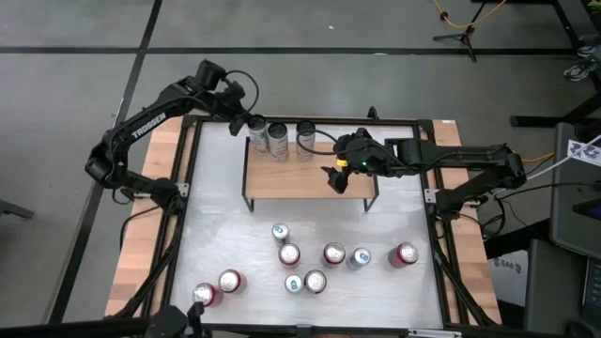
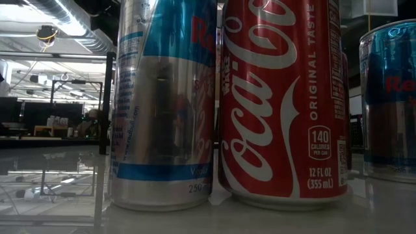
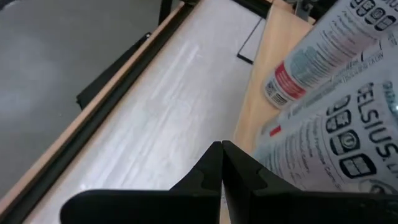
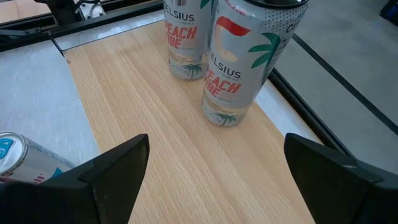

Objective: Place canned beverage on shelf
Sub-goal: Adjust the left white soda can on the shelf

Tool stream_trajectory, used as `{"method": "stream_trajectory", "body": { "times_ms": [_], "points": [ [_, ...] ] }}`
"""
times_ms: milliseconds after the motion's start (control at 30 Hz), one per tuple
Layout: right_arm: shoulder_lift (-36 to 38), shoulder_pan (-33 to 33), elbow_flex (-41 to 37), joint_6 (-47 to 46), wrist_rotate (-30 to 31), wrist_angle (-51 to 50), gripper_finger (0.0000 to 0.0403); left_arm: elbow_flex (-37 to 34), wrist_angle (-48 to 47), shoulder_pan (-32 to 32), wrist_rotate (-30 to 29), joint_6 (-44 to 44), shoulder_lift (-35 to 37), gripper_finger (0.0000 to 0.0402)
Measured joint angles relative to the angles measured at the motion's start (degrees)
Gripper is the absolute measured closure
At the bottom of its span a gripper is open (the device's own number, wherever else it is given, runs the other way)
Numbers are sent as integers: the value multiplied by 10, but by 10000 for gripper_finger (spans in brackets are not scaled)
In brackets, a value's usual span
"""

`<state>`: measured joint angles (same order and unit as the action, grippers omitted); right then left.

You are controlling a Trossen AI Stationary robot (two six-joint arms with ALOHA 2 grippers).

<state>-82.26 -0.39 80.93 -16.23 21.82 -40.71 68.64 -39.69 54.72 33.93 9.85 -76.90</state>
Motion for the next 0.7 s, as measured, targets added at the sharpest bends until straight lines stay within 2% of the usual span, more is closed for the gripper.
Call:
{"method": "stream_trajectory", "body": {
  "times_ms": [567,700],
  "points": [
    [0,0,0,0,0,-2,38,0,-78,-15,3,43,0,401],
    [0,0,0,0,0,-2,38,0,-77,-20,-24,52,0,402]
  ]
}}
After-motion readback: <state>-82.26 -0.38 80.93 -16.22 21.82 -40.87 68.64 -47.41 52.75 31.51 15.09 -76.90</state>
